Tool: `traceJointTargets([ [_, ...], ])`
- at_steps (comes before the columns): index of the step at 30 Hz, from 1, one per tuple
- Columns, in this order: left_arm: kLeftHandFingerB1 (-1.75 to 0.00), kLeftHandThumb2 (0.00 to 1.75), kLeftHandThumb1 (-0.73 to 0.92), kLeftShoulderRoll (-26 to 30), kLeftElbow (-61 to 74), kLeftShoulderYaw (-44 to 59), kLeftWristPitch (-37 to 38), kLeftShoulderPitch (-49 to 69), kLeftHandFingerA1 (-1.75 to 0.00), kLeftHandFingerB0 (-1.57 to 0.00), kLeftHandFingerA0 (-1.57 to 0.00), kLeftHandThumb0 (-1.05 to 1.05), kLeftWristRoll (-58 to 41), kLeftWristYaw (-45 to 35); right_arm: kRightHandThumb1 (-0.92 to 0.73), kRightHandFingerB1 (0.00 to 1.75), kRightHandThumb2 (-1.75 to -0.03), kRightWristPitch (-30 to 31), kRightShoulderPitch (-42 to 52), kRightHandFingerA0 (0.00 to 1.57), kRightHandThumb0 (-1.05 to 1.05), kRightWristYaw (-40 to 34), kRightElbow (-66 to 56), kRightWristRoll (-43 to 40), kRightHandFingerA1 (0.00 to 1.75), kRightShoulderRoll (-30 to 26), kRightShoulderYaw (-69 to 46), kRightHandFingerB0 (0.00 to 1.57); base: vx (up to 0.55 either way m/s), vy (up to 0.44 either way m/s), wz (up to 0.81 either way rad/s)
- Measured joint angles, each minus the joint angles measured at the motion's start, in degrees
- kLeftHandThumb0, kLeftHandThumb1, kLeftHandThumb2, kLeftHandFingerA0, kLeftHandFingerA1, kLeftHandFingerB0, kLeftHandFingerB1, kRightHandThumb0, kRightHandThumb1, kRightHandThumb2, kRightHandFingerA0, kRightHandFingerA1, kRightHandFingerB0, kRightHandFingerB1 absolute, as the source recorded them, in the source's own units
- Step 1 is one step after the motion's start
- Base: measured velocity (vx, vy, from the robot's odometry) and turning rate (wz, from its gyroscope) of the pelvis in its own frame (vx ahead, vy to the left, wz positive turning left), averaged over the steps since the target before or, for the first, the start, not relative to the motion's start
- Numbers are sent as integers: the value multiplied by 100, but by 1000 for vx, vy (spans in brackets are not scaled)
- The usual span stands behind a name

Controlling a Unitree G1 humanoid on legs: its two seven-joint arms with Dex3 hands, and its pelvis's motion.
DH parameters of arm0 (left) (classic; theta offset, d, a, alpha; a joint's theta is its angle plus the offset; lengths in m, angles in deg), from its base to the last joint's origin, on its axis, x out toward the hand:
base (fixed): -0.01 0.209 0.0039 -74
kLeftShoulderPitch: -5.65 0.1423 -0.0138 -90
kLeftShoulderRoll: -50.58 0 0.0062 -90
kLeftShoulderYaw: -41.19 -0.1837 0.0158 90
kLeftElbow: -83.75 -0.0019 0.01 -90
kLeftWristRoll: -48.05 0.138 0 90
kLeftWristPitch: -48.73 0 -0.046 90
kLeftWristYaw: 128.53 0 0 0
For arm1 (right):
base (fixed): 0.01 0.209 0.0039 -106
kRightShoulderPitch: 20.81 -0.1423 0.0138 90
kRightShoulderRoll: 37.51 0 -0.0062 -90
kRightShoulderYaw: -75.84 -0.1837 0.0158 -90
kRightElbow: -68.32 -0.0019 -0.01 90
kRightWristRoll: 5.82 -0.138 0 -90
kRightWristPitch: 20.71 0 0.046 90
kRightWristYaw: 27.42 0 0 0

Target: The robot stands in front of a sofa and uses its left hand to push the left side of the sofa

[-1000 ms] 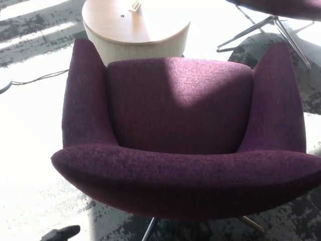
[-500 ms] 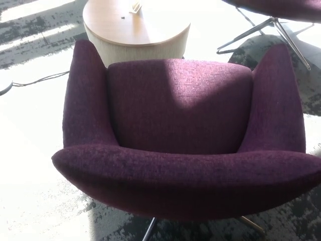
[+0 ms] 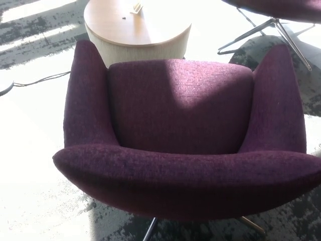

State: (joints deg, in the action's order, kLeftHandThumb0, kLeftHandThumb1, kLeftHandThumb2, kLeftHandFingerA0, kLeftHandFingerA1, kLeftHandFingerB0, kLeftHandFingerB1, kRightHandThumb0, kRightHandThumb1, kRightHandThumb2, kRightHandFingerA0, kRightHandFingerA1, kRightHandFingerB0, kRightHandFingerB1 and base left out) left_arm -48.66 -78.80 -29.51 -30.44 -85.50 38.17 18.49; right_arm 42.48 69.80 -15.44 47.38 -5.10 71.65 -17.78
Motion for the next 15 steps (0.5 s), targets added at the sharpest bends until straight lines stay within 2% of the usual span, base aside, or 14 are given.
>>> traceJointTargets([
  [5,-57,119,66,0,3,-5,0,2,-71,-2,-22,-105,-2,2,-77,36,-64,-31,6,61,-66,-1,3,7,41,-2,23,49,0,0,0],
  [6,-60,66,85,0,5,-7,0,3,-74,-7,-17,-105,-2,2,-60,50,-97,-44,6,54,-68,-8,3,19,55,-5,51,43,0,0,0],
  [8,-60,66,85,0,11,-14,0,6,-75,-7,-17,-104,-2,4,-61,50,-97,-52,6,54,-66,-10,0,25,56,-3,56,42,0,0,0],
  [9,-60,69,86,0,14,-12,0,8,-73,-9,-15,-104,-2,8,-75,36,-64,-52,6,62,-65,-6,-1,16,43,-3,42,51,0,0,0],
  [10,-56,119,67,0,15,-12,0,8,-71,-1,-22,-105,-3,10,-76,37,-64,-52,7,64,-65,-3,-1,11,43,-3,38,53,0,0,0],
  [12,-55,119,67,0,18,-14,0,8,-70,-1,-21,-105,-3,22,-76,37,-65,-53,4,62,-65,-9,2,14,42,-5,50,52,0,0,0],
  [13,-55,119,67,0,19,-17,0,7,-70,-2,-21,-105,-3,28,-63,42,-76,-54,2,58,-74,-14,7,20,46,-6,60,48,0,0,0],
  [15,-56,118,66,0,22,-23,0,0,-72,-2,-24,-104,-3,36,-64,42,-75,-54,-9,58,-75,-13,18,19,45,-5,53,48,0,0,0],
])
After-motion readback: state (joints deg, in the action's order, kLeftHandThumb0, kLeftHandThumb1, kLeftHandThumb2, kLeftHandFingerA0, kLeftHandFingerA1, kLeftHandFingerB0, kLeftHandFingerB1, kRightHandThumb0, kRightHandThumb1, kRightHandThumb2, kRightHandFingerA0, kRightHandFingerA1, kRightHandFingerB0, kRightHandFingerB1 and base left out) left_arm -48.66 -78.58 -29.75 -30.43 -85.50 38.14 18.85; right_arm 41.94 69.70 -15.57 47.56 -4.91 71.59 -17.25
